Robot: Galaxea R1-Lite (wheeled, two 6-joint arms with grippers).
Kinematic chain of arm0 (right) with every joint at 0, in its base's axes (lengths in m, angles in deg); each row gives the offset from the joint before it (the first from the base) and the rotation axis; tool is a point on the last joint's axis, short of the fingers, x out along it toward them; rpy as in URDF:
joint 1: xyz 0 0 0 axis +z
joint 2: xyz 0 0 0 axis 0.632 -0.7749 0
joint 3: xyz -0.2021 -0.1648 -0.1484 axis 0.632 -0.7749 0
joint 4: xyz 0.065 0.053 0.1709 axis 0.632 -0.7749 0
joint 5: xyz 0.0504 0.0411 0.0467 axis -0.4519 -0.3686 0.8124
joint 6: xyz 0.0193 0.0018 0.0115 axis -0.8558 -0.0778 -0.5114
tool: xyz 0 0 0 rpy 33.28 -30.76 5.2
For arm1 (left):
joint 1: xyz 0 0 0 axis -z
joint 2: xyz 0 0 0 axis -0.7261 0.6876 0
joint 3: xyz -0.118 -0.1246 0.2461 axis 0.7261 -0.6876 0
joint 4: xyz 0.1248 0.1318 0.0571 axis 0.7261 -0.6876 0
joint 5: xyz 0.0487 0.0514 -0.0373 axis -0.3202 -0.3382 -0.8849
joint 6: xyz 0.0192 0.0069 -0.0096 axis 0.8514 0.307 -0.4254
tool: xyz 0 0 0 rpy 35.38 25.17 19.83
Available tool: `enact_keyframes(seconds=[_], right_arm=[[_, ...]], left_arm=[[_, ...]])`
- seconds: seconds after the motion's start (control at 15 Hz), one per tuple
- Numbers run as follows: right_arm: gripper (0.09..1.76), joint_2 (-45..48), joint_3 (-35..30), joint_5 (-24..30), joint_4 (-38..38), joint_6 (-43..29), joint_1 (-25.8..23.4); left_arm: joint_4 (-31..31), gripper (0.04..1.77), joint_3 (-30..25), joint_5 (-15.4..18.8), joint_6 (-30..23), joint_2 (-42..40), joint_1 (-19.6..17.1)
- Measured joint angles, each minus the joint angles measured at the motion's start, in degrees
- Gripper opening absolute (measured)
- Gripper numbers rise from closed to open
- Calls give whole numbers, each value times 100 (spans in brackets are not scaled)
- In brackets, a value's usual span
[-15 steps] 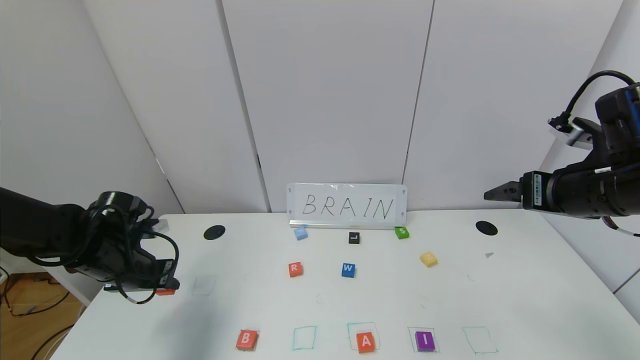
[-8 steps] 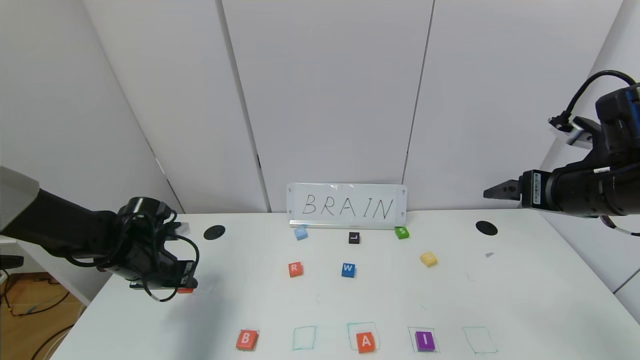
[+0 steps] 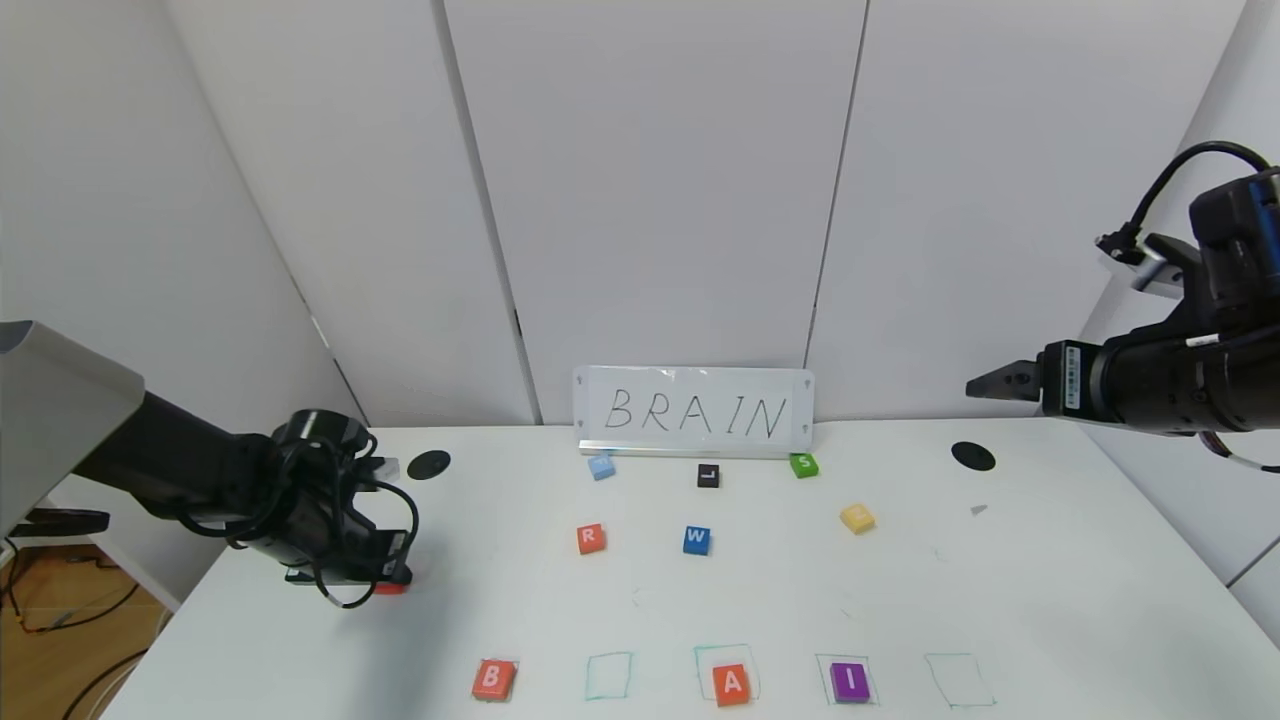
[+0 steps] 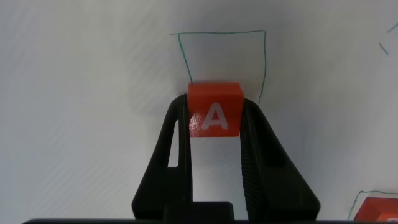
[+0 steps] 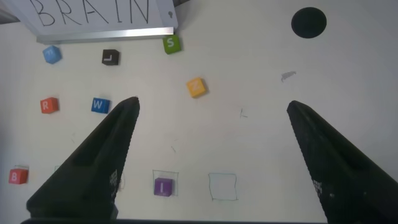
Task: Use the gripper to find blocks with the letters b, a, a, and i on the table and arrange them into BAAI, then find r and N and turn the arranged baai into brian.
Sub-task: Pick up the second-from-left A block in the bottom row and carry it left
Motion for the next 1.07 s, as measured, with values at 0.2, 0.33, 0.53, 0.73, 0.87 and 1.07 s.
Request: enact_keyframes(seconds=[0.2,0.33,0.53,0.73,0.87,1.07], right_arm=[[171,-17,0,2,0,2,0],[171,-22,0,2,0,0,2],[171,-24,-5,2,0,2,9],[171,-27,-6,2,0,2,17],[171,-30,-6,5,-2,0,17],[171,-38,-6,2,-2,0,24]], left_arm=[[-16,50,49,1,-2,46,63],[-22,50,95,-5,5,63,83],[-22,50,138,-10,16,71,83],[-41,50,217,-16,24,90,88],[-41,50,236,-22,24,104,83],[-29,50,247,-18,27,138,85]])
